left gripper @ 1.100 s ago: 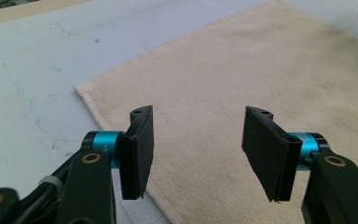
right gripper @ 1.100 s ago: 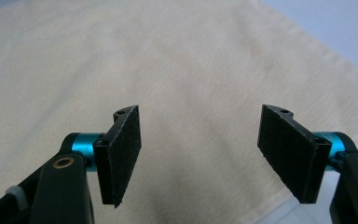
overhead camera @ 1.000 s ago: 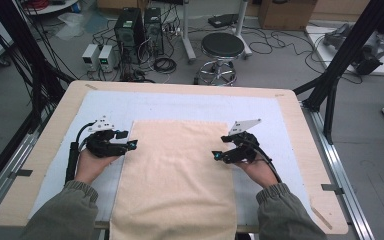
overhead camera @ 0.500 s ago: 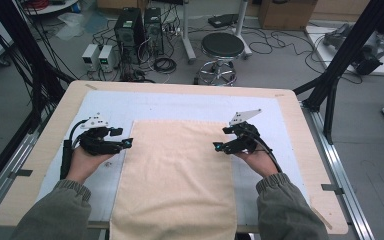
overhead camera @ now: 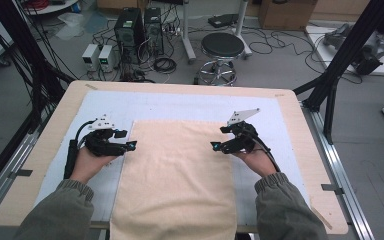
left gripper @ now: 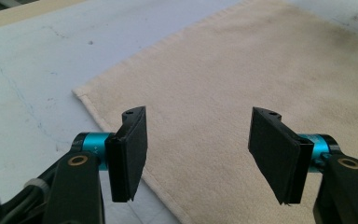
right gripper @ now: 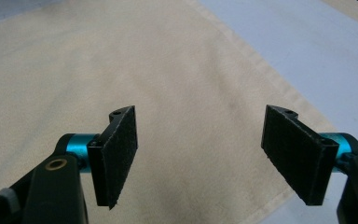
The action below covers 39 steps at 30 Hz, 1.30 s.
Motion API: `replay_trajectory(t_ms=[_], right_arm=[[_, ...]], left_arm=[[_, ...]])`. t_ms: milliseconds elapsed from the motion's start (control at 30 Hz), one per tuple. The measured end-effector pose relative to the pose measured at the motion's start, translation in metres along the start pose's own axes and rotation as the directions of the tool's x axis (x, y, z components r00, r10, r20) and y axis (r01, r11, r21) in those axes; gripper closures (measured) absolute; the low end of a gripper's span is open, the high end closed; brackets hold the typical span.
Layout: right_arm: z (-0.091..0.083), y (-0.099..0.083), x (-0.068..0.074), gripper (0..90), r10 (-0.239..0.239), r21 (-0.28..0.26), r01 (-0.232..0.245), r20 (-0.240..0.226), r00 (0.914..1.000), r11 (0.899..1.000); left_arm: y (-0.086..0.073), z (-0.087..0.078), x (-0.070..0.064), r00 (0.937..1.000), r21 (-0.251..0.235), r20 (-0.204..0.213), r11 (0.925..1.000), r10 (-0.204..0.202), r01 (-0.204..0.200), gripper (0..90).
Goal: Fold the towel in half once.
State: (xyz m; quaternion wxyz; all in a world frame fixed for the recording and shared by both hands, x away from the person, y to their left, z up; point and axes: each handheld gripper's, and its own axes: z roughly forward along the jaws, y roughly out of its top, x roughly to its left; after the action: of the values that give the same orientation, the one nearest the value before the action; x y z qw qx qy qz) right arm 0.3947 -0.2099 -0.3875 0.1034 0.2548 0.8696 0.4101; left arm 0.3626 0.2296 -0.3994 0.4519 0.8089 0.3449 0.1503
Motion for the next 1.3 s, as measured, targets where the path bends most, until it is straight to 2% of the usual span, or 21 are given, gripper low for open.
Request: replay_trajectory(t_ms=[100,167,300,400,500,633,733,800,1000,1067,1233,1300], right_arm=[[-0.004,0.004,-0.006,26.8,0.011,-0.01,-0.01,0.013,0.9999,1.0],[-0.008,0.01,-0.009,26.9,0.009,-0.012,-0.009,0.028,0.9996,1.0],[-0.007,0.019,-0.015,27.2,0.006,-0.023,-0.005,0.055,0.9985,1.0],[0.002,0.017,-0.022,27.2,0.029,-0.018,-0.028,0.069,0.9972,0.999],[0.015,0.011,-0.03,27.2,0.039,0.027,-0.042,0.089,0.9953,0.999],[0.025,0.004,-0.04,28.1,0.071,0.035,-0.075,0.105,0.9919,0.997],[0.03,0.0,-0.044,29.5,0.082,0.057,-0.089,0.108,0.9907,0.994],[0.033,-0.004,-0.047,29.6,0.085,0.07,-0.093,0.111,0.9902,0.993],[0.038,-0.021,-0.052,31.5,0.124,0.077,-0.134,0.118,0.9852,0.988],[0.039,-0.026,-0.053,32.5,0.128,0.082,-0.139,0.117,0.9848,0.987],[0.039,-0.031,-0.054,34.4,0.132,0.076,-0.142,0.119,0.9841,0.987],[0.039,-0.03,-0.054,36.1,0.133,0.072,-0.142,0.121,0.9837,0.987]], left_arm=[[0.003,0.001,0.002,0.9999,-0.005,-0.013,1.0,-0.002,0.002,39.4],[0.01,0.001,0.006,0.9997,-0.004,-0.024,1.0,0.0,0.0,39.4],[0.015,0.006,0.012,0.9982,-0.044,-0.06,0.999,-0.011,0.008,42.0],[0.009,0.019,0.018,0.9971,-0.001,-0.067,0.9994,-0.035,0.035,42.0],[0.004,0.031,0.021,0.9952,0.041,-0.082,0.9976,-0.053,0.056,41.9],[0.001,0.042,0.024,0.9933,0.031,-0.098,0.9975,-0.061,0.064,43.3],[-0.002,0.048,0.026,0.9909,0.046,-0.115,0.996,-0.071,0.077,43.6],[-0.003,0.05,0.027,0.985,0.044,-0.152,0.9951,-0.081,0.089,44.3],[-0.005,0.055,0.027,0.9856,0.051,-0.139,0.9932,-0.096,0.104,47.0],[-0.005,0.056,0.027,0.9852,0.056,-0.132,0.9915,-0.11,0.118,47.4],[-0.006,0.058,0.026,0.9836,0.069,-0.146,0.9907,-0.107,0.118,47.6],[-0.007,0.059,0.026,0.9847,0.07,-0.141,0.9912,-0.102,0.113,48.8]])
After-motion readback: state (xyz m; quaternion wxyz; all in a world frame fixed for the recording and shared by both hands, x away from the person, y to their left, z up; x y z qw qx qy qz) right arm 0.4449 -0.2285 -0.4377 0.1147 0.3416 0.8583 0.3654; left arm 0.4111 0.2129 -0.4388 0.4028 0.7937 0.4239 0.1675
